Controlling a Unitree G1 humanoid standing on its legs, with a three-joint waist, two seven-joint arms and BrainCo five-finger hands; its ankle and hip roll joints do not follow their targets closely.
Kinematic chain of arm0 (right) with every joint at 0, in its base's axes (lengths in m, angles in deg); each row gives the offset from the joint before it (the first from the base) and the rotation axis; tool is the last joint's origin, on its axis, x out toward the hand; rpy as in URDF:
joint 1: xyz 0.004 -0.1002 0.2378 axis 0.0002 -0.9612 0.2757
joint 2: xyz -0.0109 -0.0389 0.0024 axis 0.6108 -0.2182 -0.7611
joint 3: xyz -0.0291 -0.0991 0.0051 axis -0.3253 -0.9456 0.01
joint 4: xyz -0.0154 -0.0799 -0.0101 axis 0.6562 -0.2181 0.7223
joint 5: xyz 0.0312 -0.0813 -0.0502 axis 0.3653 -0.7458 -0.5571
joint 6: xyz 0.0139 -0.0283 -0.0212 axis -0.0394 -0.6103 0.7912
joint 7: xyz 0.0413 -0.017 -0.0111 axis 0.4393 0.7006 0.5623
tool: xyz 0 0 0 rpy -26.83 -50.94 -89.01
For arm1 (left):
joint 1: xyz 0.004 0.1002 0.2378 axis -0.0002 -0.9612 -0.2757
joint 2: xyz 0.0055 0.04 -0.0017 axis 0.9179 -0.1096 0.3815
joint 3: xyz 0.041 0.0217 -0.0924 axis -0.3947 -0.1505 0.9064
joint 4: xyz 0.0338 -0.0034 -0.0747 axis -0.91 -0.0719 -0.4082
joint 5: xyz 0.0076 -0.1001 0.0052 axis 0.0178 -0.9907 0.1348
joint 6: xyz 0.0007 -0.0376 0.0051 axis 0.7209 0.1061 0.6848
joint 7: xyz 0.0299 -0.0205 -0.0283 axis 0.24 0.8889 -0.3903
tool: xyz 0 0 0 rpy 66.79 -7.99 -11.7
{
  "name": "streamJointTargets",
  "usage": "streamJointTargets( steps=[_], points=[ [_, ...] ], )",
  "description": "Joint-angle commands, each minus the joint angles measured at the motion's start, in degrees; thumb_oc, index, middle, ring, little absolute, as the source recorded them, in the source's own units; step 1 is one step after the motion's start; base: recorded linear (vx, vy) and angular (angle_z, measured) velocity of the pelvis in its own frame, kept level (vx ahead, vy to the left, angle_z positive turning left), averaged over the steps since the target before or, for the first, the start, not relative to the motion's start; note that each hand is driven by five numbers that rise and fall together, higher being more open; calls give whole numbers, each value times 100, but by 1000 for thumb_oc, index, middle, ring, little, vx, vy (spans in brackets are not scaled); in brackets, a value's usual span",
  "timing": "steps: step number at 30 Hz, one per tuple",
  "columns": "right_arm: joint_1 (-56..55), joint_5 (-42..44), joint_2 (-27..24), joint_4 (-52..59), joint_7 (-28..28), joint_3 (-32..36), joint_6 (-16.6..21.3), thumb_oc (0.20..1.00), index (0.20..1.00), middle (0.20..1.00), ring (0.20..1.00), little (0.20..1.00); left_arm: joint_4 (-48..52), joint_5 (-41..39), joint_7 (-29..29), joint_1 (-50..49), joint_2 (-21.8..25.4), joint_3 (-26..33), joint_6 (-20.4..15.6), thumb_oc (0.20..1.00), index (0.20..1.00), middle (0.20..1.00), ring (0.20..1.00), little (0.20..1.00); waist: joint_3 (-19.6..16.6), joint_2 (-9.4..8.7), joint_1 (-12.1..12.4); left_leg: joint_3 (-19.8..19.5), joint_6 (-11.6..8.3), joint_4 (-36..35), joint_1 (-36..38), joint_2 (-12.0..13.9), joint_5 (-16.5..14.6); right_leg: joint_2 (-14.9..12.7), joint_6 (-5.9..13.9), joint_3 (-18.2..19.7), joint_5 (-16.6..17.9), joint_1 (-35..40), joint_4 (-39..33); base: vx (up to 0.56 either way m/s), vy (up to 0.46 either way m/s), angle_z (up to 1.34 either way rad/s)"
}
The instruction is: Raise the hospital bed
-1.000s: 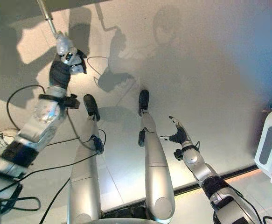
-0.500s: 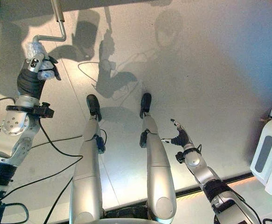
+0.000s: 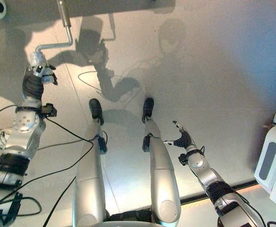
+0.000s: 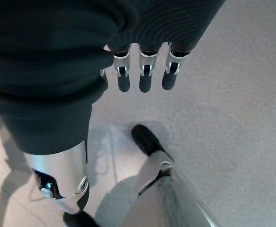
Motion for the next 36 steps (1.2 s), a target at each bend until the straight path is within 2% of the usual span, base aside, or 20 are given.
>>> streamJointTargets(
  steps=[1,11,12,13,15,23,36],
  points=[
    [-88,92,-34,114,-32,-117,46,1000,1000,1000,1000,1000,-440,-31,-402,-609,484,196,49,200,200,200,200,200,-79,-466,-61,311,423,476,-228,-461,-712,-422,611,335,92,134,-270,0,0,-5],
    [-85,116,-29,148,-28,-151,46,1000,1000,1000,1000,1000,-761,-186,-413,-323,486,86,70,200,200,200,200,200,-79,-514,-106,307,429,532,-263,-454,-750,-410,621,341,102,114,-282,4,7,-1],
    [18,330,52,178,-19,-481,92,1000,1000,1000,1000,1000,-2305,-41,-546,1084,586,-666,374,200,200,200,200,200,-79,-777,-372,280,446,934,-458,-414,-931,-373,650,384,117,45,-288,23,83,-2],
    [49,375,71,228,37,-581,126,1000,1000,1000,1000,1000,-2912,329,-521,1593,483,-1100,552,200,200,200,200,200,-79,-850,-417,270,469,990,-479,-400,-977,-348,634,414,107,-34,-236,17,87,-6],
    [48,412,70,307,59,-626,154,1000,1000,1000,1000,1000,-3203,417,-509,1948,234,-1385,571,200,200,200,200,200,-79,-924,-430,291,467,922,-452,-378,-953,-333,620,404,106,-79,-213,-17,8,-16],
    [128,429,81,230,19,-711,126,1000,1000,1000,1000,1000,-3165,525,-556,2140,-158,-1645,577,200,200,200,200,200,-79,-936,-453,283,453,729,-406,-381,-818,-330,590,362,109,-142,-207,-6,-13,-1],
    [190,384,123,183,-67,-742,95,1000,1000,1000,1000,1000,-3205,629,-667,2136,-329,-1683,602,200,200,200,200,200,-79,-876,-494,320,482,597,-339,-386,-728,-340,563,396,108,-258,-94,-2,-22,0]
  ],
)
